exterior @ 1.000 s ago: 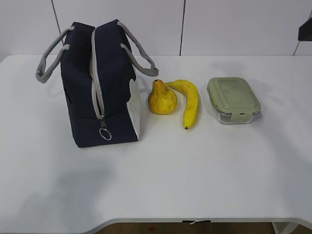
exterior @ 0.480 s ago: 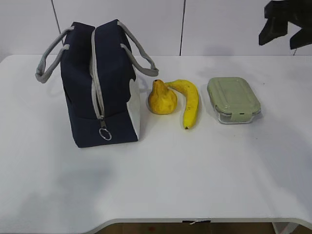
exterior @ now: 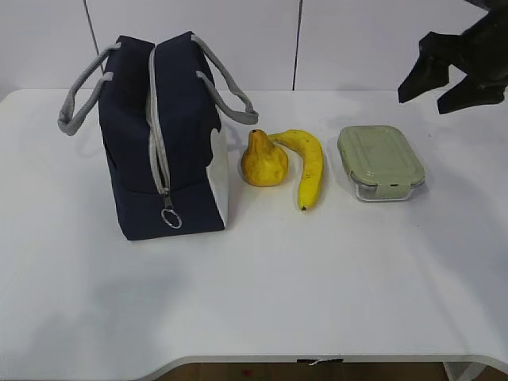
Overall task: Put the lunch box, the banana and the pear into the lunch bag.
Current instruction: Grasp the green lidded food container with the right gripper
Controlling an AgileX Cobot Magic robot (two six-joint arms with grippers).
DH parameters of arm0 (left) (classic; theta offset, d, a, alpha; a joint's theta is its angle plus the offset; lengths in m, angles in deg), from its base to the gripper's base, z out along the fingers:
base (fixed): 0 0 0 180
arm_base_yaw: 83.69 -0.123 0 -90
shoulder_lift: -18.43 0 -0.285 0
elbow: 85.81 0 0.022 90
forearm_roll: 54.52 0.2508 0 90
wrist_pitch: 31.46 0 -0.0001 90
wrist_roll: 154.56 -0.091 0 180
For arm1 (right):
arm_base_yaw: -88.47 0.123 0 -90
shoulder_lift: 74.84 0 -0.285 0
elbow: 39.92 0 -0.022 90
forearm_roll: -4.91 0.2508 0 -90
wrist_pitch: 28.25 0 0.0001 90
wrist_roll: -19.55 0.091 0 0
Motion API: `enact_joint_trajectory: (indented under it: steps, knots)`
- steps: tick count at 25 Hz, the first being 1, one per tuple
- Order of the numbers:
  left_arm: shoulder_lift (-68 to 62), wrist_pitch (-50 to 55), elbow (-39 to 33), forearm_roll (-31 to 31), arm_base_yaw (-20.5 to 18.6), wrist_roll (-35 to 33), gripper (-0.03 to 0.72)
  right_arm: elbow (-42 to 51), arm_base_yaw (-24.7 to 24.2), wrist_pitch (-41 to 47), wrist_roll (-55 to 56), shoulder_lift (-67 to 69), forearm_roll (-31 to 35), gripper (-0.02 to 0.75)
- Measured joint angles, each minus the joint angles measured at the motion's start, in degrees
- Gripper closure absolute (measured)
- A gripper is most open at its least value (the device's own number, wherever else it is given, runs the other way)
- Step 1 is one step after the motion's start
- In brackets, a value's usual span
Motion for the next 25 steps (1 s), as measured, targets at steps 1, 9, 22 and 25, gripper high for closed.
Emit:
enact_joint_trajectory:
  steps: [1, 9, 22, 25]
  knots:
    - [0.0, 0.0, 0.0, 0.0, 0.0, 0.0, 0.452, 0.0, -1.1, 0.1, -2.1, 0.6, 1.9, 0.161]
    - [0.0, 0.0, 0.0, 0.0, 0.0, 0.0, 0.452, -0.3, -7.3, 3.7, -15.7, 6.2, 11.7, 0.161]
    - [0.0, 0.0, 0.0, 0.0, 0.0, 0.0, 0.45, -10.5, -10.9, 11.7, -25.5, 19.8, 21.3, 0.161]
    - [0.0, 0.0, 0.0, 0.0, 0.0, 0.0, 0.45, -13.4, -10.9, 13.5, -25.7, 22.2, 21.8, 0.161]
